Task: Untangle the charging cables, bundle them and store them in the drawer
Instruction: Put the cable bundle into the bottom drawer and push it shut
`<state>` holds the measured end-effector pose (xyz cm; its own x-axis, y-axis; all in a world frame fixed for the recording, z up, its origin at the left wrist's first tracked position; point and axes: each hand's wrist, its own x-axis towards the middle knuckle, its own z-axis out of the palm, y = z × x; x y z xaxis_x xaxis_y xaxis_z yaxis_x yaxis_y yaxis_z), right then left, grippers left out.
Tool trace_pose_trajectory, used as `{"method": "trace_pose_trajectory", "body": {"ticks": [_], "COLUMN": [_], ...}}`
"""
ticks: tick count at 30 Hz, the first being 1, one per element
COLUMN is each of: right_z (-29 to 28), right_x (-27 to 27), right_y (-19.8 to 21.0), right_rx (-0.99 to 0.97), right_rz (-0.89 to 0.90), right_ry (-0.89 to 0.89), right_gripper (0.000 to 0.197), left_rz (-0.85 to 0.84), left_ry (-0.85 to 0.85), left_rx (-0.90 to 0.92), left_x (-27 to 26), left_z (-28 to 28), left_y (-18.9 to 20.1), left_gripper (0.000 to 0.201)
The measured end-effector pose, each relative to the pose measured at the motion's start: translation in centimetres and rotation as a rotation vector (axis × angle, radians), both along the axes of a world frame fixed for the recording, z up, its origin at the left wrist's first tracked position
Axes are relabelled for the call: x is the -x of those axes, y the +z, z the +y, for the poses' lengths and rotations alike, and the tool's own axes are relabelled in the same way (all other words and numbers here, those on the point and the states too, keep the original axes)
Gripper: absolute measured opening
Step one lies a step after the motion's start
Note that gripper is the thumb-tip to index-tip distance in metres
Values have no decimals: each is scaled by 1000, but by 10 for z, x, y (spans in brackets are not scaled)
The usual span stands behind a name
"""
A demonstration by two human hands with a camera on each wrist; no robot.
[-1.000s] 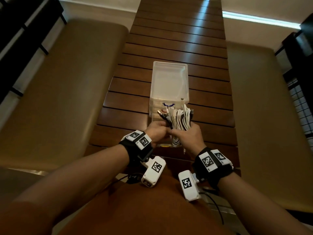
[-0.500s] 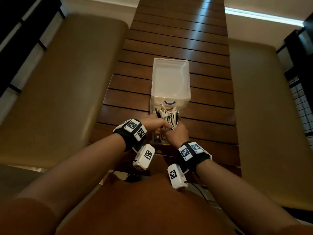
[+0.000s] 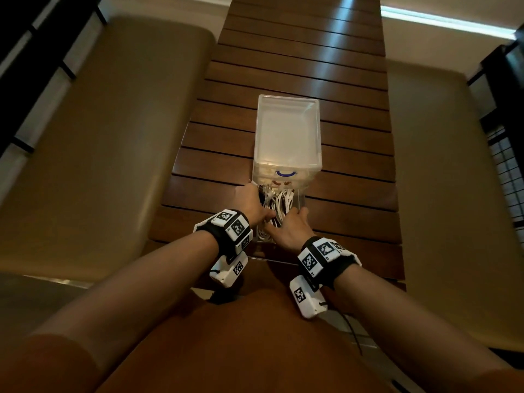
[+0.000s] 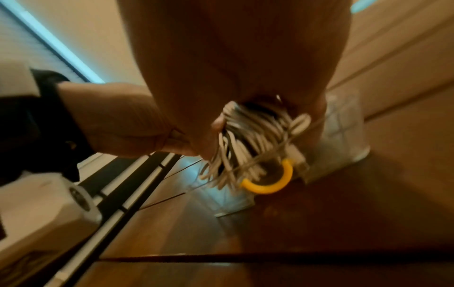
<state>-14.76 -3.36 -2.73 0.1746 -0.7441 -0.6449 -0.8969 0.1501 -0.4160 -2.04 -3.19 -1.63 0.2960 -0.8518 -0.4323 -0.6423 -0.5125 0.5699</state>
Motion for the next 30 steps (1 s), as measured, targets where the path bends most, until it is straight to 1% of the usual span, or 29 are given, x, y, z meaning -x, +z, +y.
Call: {"method": "trace_pose_trajectory", "body": {"ticks": [4, 6, 8, 10, 12, 13, 15, 18, 20, 21, 22, 24, 26, 27, 29, 30], "right_z": [-11, -16, -21, -24, -25, -24, -22, -22, -25, -26, -27, -27, -27, -28, -30, -30], "right_x": [12, 21, 32, 43, 52, 55, 57, 53, 49, 48, 46, 47, 53, 57, 70, 77], "right_y": [24, 37, 45, 48, 44, 40, 32, 25, 26, 26, 26, 24, 24, 25, 26, 26], "right_rx": [-20, 26, 92, 102, 90, 107, 174, 202, 175, 166, 160, 149, 124, 97, 60, 79], "right_rz": [172, 203, 211, 162, 75, 43, 1, -20, 0, 1, -4, 3, 9, -30, -135, -157], "right_ry": [262, 349, 398, 386, 305, 253, 156, 90, 122, 149, 171, 225, 299, 304, 261, 249], "right_gripper": [91, 73, 56, 45, 40, 35, 23, 23, 20, 19, 19, 21, 21, 24, 41, 48], "left_rz": [18, 11, 17, 28, 33, 40, 57, 99, 179, 188, 153, 24, -62, -83, -87, -76], "left_ry": [-19, -51, -62, -67, -79, -91, -124, -175, -181, -166, -141, -81, -48, -46, -51, -55], "left_rx": [14, -21, -34, -36, -24, -18, -29, -102, -107, -88, -60, -14, -2, -4, -7, -5], "left_x": [2, 3, 5, 9, 14, 16, 19, 19, 19, 21, 23, 31, 36, 38, 37, 36], "left_z": [0, -1, -3, -5, -6, -5, -6, -9, -11, -13, -13, -15, -16, -17, -17, -17], "left_y": [0, 1, 1, -1, -2, -2, -3, -3, -3, -4, -5, -7, -7, -7, -7, -8], "left_gripper": [45, 40, 38, 36, 27, 21, 18, 24, 36, 42, 46, 53, 55, 52, 48, 46]}}
